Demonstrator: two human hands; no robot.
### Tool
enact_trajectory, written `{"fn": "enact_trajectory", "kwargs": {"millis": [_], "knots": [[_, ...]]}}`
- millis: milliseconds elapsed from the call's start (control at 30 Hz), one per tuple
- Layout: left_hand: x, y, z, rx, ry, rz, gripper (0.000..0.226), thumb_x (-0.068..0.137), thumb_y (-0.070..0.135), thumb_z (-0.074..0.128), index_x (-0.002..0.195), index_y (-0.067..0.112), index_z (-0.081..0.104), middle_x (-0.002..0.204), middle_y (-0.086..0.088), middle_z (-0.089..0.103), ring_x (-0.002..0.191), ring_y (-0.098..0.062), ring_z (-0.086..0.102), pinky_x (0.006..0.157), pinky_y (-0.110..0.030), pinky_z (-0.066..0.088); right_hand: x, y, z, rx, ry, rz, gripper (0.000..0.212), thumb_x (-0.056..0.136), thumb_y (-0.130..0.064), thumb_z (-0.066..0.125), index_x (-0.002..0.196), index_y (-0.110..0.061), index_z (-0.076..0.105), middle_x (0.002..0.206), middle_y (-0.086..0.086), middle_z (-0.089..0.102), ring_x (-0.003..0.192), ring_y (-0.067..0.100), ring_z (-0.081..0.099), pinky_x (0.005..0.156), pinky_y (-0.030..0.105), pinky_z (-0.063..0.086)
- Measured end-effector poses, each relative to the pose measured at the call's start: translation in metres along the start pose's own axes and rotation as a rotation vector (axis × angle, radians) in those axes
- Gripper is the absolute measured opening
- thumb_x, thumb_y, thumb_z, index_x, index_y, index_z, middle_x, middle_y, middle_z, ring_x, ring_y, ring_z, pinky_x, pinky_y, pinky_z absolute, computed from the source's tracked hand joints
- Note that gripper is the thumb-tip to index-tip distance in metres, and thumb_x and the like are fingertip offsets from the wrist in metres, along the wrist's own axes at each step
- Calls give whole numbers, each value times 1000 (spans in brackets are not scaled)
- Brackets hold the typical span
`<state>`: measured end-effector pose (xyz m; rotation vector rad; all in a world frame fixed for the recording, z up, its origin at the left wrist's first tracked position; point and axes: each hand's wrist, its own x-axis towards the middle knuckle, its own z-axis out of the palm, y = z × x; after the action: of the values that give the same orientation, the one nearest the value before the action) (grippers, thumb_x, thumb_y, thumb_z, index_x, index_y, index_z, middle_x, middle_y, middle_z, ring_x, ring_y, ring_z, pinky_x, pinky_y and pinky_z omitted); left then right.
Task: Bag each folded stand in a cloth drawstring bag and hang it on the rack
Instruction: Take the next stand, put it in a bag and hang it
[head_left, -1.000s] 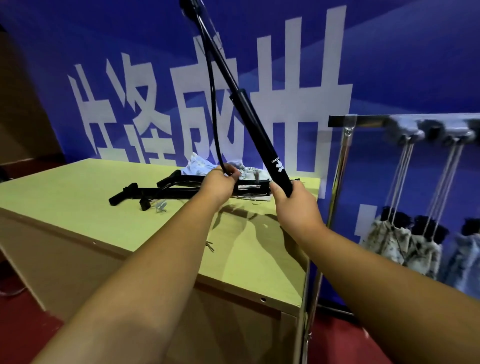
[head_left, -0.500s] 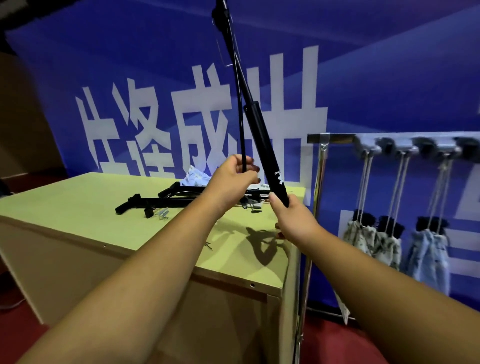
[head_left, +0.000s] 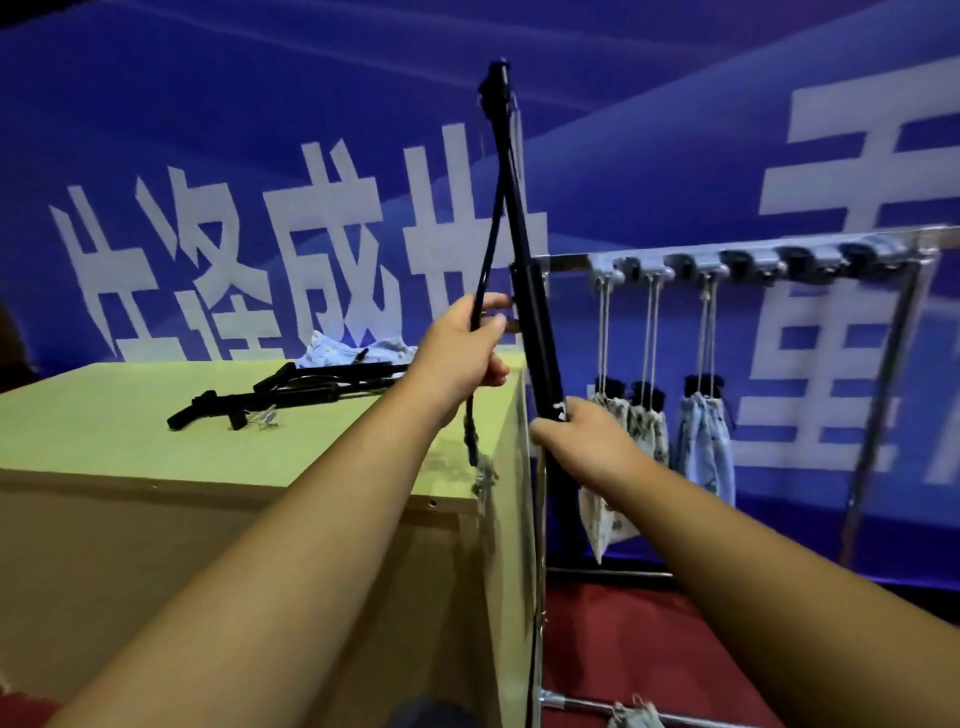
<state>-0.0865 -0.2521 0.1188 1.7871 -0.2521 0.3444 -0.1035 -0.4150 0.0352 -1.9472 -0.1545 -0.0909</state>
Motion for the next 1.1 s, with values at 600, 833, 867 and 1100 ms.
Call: {"fn": "enact_trajectory", "kwargs": {"millis": [600, 833, 867, 1100], "knots": [[-78, -159, 153, -53, -161, -311, 47, 111, 57, 36, 83, 22, 53, 57, 8, 40, 39, -7, 28, 44, -21, 21, -58, 172, -14, 463, 188, 282, 54, 94, -75, 63, 71, -26, 60, 67, 6, 56, 50, 18, 47, 49, 26, 36], [-110, -239, 170, -49, -219, -462, 41, 111, 56, 38, 82, 38, 62, 60, 7, 43, 46, -7, 37, 45, -18, 26, -45, 208, 8, 522, 126, 431, 61, 92, -82, 54, 74, -24, 63, 63, 4, 59, 48, 18, 49, 50, 28, 38], [-110, -247, 171, -33, -214, -477, 41, 110, 58, 38, 81, 43, 64, 63, 5, 45, 47, -8, 39, 47, -19, 29, -39, 210, 10, 496, 122, 428, 63, 92, -83, 53, 73, -23, 62, 62, 4, 60, 48, 19, 50, 51, 29, 39], [-90, -276, 190, 111, -285, -447, 36, 106, 64, 38, 106, 45, 68, 84, 17, 75, 79, -13, 71, 86, -43, 55, -5, 231, -1, 284, 244, 381, 73, 94, -80, 52, 72, -11, 58, 59, 2, 57, 50, 19, 55, 53, 29, 46]]}}
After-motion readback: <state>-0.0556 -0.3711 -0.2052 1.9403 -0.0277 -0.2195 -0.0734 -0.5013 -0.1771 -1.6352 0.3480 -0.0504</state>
